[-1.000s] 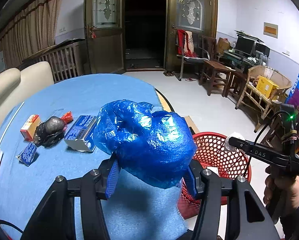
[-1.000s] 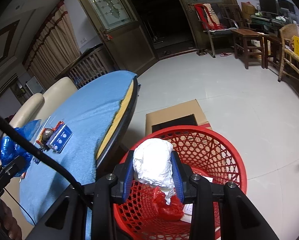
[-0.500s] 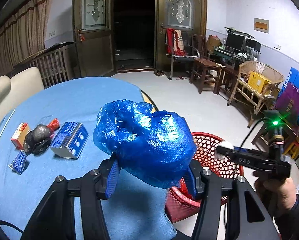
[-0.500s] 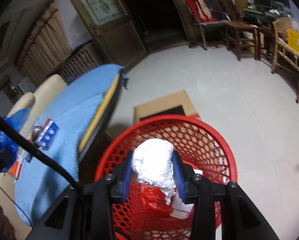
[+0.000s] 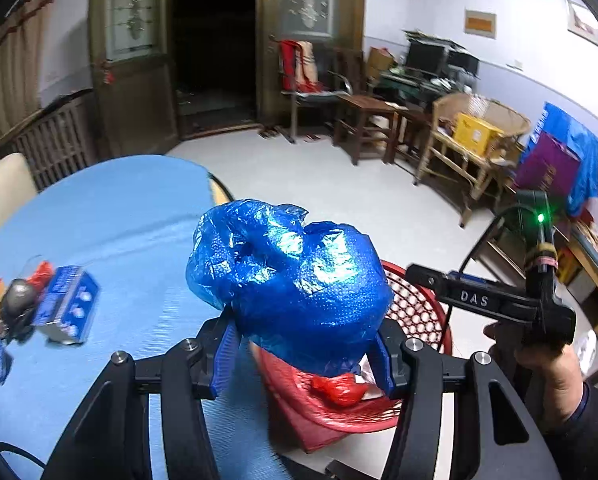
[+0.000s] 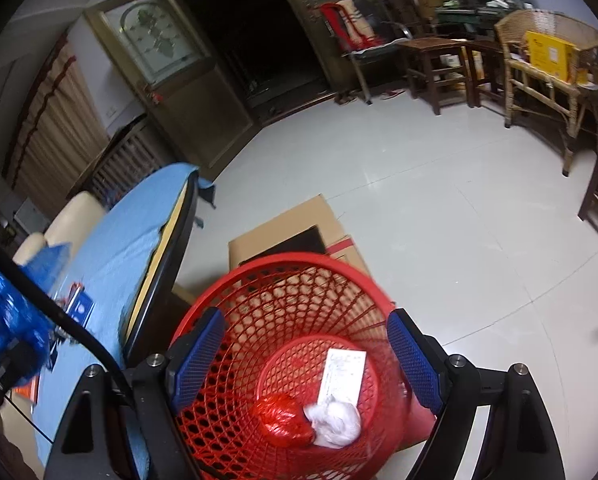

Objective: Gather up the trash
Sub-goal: 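Carry the blue bag and tissue over the wastebasket and release both, then move both tools back toward the remaining trash on the table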

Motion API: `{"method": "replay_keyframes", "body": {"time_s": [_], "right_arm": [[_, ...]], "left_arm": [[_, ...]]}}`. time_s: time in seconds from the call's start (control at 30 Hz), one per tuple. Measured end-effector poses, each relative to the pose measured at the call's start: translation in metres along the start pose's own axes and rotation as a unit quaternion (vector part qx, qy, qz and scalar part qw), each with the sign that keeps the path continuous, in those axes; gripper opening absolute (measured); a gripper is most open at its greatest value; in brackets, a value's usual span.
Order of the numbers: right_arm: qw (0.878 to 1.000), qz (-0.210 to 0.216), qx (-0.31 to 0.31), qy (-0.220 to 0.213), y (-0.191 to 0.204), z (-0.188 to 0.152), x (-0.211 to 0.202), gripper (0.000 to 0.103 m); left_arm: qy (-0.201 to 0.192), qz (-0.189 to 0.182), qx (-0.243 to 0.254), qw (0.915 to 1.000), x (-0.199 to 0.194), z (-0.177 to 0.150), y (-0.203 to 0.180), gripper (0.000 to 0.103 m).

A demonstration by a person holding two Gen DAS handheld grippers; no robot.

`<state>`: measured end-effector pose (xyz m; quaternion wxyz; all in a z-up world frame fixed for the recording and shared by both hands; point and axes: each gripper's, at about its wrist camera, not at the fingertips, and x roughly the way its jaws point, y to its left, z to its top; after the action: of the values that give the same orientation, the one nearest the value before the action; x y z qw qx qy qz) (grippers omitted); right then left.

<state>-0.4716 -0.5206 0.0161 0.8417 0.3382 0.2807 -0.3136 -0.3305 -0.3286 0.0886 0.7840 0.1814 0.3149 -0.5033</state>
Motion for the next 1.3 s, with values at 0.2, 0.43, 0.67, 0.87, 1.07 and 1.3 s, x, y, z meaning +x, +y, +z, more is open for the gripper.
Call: {"method": "replay_keyframes", "body": {"time_s": [0.2,0.43,0.67,0.87,1.07,1.3], "right_arm": [[1.000,-0.012,0.016,-0.003,-0.016,0.003,-0.002,0.086],[0.999,-0.025,0.020,-0.003,-0.025,0.009,-0.005,0.086],[0.999,-0.029,0.014,0.002,-0.019,0.012,-0.003,0.086],[1.000,-0.018,-0.013,0.009,0.010,0.013,0.003,0.086],[0.999,0.000,-0.049,0.018,0.050,0.008,0.007,0.086],[0.995,0.016,-0.095,0.036,0.099,-0.003,0.014,0.086]], "left_arm": [[0.025,-0.027,0.015,0.9992,0.030,0.007,-0.020,0.058],[0.083,-0.025,0.005,0.9962,0.069,0.011,-0.020,0.082],[0.081,-0.011,-0.033,0.9961,0.056,0.005,0.012,0.082],[0.057,0.007,-0.094,0.9939,0.029,-0.002,0.059,0.082],[0.042,0.043,-0.154,0.9863,0.001,-0.026,0.112,0.082],[0.025,0.080,-0.249,0.9649,-0.031,-0.066,0.178,0.082]]}}
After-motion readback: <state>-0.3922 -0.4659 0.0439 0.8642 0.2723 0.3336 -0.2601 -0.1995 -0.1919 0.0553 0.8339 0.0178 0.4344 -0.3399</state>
